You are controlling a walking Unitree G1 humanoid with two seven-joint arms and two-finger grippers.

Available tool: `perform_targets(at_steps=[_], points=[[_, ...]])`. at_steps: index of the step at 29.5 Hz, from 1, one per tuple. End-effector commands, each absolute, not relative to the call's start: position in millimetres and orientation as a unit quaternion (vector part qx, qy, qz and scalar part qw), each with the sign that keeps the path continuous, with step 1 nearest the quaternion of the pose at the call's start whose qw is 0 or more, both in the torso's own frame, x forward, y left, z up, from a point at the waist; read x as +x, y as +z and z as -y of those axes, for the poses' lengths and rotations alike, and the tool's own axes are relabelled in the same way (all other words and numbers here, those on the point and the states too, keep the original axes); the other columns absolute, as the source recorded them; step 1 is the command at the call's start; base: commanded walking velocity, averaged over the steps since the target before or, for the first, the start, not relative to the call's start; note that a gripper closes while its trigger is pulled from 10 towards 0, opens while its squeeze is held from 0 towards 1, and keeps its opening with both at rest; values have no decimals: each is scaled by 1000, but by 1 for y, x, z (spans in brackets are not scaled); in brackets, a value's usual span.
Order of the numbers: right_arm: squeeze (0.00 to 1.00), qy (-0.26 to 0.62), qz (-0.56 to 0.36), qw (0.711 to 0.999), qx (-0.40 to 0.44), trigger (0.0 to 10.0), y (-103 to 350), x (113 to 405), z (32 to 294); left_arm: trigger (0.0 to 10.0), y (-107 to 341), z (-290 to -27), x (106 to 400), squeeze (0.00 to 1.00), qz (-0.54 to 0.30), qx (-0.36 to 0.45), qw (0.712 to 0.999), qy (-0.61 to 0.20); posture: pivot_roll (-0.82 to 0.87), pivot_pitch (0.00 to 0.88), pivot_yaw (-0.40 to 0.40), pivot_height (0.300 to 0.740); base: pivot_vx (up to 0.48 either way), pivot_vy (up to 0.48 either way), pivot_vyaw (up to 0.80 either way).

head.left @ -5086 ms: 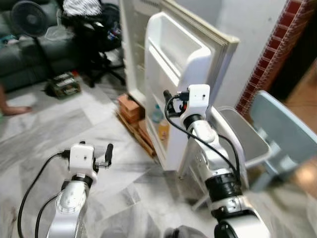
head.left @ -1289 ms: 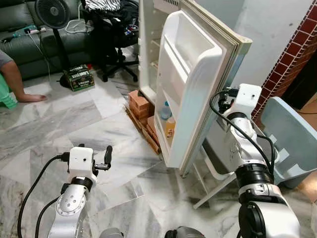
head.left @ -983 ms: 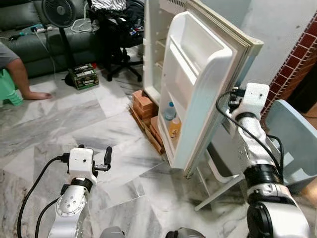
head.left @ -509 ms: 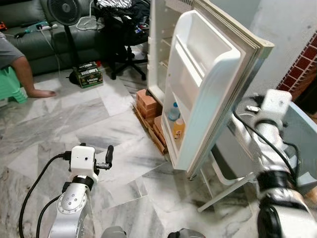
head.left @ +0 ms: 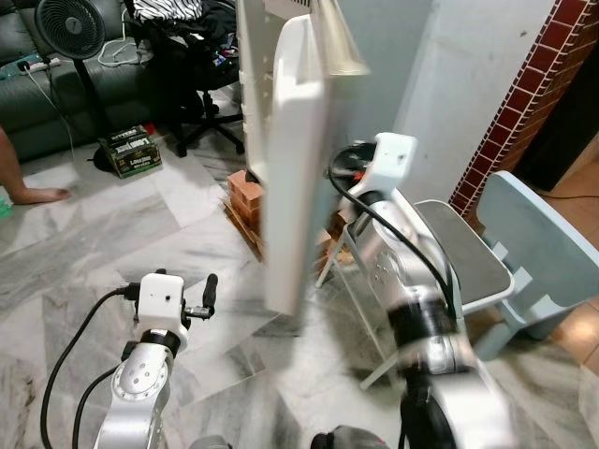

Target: Restocking fridge

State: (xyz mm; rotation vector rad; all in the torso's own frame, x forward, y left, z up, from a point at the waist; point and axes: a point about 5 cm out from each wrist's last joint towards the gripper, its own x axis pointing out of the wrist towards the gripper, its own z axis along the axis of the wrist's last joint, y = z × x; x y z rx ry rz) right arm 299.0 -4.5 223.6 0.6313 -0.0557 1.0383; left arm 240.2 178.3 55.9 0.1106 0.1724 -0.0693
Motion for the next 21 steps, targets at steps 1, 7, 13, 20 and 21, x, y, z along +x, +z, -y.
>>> perform_targets(at_steps=[1, 7, 13, 20, 21], points=[[0, 637, 71, 711, 289, 10000, 253, 260, 5, 10000, 56, -185, 241, 0, -86, 64, 994, -24, 120, 0, -29, 740, 0, 0, 0], [0, 620, -24, 762, 184, 10000, 192, 265, 32, 10000, 55, -186, 242, 0, -85, 66, 994, -26, 121, 0, -25, 740, 0, 0, 0], [0, 534, -103, 828, 138, 10000, 150, 271, 58, 10000, 56, -185, 243, 0, -83, 68, 994, -28, 120, 0, -20, 740, 0, 0, 0], [0, 381, -116, 916, 54, 10000, 117, 278, 96, 10000, 54, -187, 236, 0, -90, 66, 993, -23, 111, 0, -22, 740, 0, 0, 0], [0, 360, -115, 925, 44, 10000, 111, 277, 103, 10000, 54, -187, 235, 0, -92, 65, 993, -22, 111, 0, -22, 740, 0, 0, 0]])
